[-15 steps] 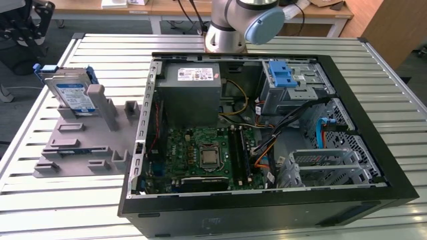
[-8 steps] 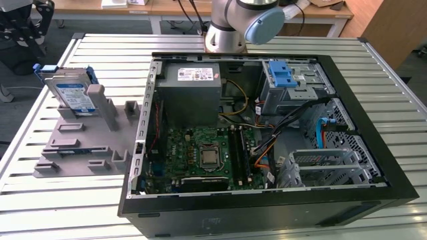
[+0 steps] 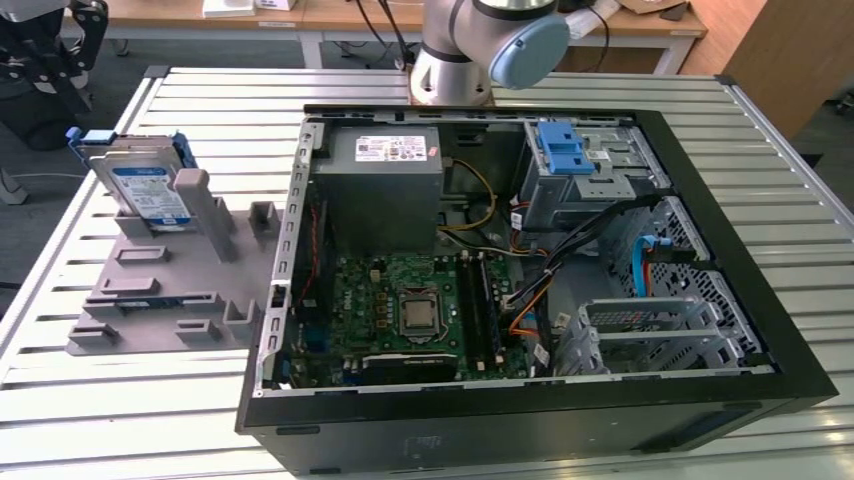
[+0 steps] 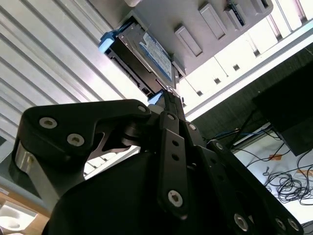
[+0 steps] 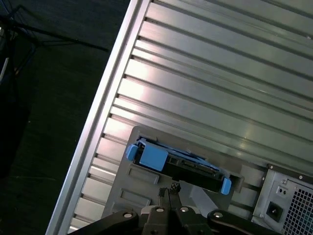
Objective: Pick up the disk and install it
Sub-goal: 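Pick up the disk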
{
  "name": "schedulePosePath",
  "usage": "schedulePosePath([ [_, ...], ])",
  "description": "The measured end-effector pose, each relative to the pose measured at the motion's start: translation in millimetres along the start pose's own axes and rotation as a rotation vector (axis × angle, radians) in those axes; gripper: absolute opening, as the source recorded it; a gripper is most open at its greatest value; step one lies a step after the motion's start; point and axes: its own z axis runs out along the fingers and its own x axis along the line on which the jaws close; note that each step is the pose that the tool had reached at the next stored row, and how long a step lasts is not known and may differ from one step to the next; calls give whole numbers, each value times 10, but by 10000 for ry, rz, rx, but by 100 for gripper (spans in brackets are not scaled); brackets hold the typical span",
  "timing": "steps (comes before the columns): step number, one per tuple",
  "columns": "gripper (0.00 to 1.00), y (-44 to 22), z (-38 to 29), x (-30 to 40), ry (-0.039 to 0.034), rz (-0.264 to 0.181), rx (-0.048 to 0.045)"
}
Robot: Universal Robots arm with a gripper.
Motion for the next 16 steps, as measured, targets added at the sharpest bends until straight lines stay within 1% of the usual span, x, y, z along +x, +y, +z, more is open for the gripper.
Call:
schedulePosePath([
  [7,11,0,0,0,1,-50,-2],
  [16,11,0,0,0,23,-537,-13],
])
